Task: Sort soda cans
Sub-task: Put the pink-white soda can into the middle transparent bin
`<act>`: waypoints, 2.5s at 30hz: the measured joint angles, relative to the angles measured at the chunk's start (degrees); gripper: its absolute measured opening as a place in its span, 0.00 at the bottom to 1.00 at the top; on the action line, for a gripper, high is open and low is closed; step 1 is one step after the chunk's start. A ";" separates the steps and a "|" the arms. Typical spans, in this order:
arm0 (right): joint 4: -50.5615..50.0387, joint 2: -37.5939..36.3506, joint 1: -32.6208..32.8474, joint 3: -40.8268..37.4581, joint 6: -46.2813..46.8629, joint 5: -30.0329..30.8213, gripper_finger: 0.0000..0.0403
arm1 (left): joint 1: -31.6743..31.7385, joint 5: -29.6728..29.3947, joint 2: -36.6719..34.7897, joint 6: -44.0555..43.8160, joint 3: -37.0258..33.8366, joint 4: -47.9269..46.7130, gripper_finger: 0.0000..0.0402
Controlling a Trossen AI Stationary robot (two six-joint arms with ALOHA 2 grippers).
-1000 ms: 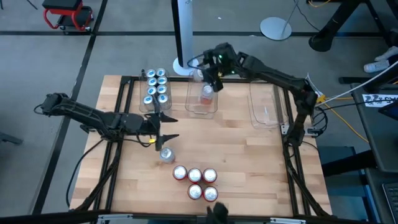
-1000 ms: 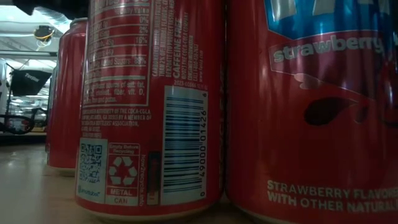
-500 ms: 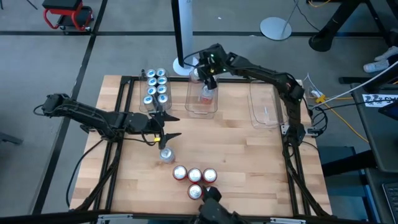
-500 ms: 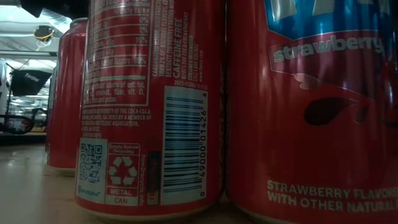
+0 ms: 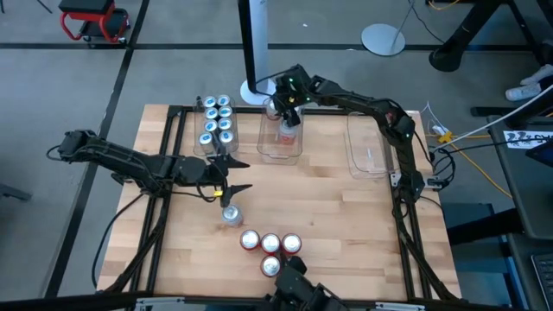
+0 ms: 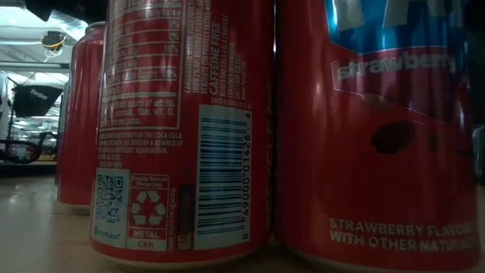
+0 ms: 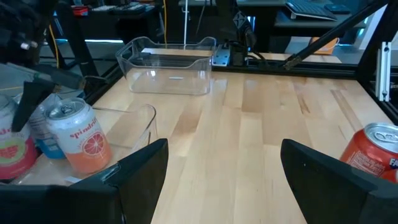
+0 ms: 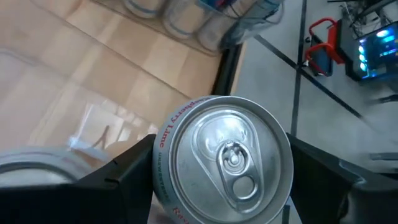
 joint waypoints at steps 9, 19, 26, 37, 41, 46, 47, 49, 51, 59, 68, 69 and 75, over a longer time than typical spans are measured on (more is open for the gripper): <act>-0.12 1.11 0.15 0.00 0.59 -0.44 0.75 | 0.04 0.00 -0.02 0.38 0.00 0.35 0.75; -0.11 1.74 0.89 0.09 0.40 1.38 0.77 | 0.04 0.00 -0.02 0.38 0.00 0.48 0.75; 0.30 1.72 0.96 0.09 -0.02 1.60 0.84 | 0.04 -0.02 -0.02 0.38 0.00 0.48 0.75; 0.79 1.66 1.00 0.09 -0.22 2.06 0.86 | 0.04 -0.02 -0.02 0.40 0.00 0.48 0.75; 0.79 1.65 0.98 0.07 -0.22 2.07 0.86 | 0.04 -0.02 -0.02 0.40 0.00 0.46 0.75; 0.40 0.34 0.96 -0.02 -0.19 1.99 0.86 | 0.04 -0.04 -0.02 0.40 0.00 0.42 0.75; 0.12 -0.52 0.96 -0.02 -0.23 1.86 0.86 | 0.04 -0.02 -0.02 0.40 0.00 0.40 0.75; -0.82 -2.97 0.96 -0.02 -0.27 1.43 0.86 | 0.04 -0.03 -0.02 0.40 0.00 0.34 0.75; -2.15 -5.75 1.02 -0.02 -0.52 0.79 0.86 | 0.04 -0.02 -0.02 0.40 0.00 0.29 0.75; -11.56 -17.60 5.32 0.00 -5.00 1.13 0.86 | 0.04 -0.03 -0.03 0.86 0.00 0.27 0.75; -35.11 -27.96 16.43 0.00 -15.17 3.10 0.86 | -0.84 -0.08 -0.85 0.14 1.93 -5.78 0.75; -37.76 -28.64 17.84 0.00 -15.14 3.90 0.86 | -1.36 -0.17 -1.17 -0.93 2.64 -7.63 0.75; -40.61 -33.59 26.39 -4.17 -12.28 11.77 0.86 | -5.73 -0.05 -2.61 -9.75 6.40 -23.05 0.75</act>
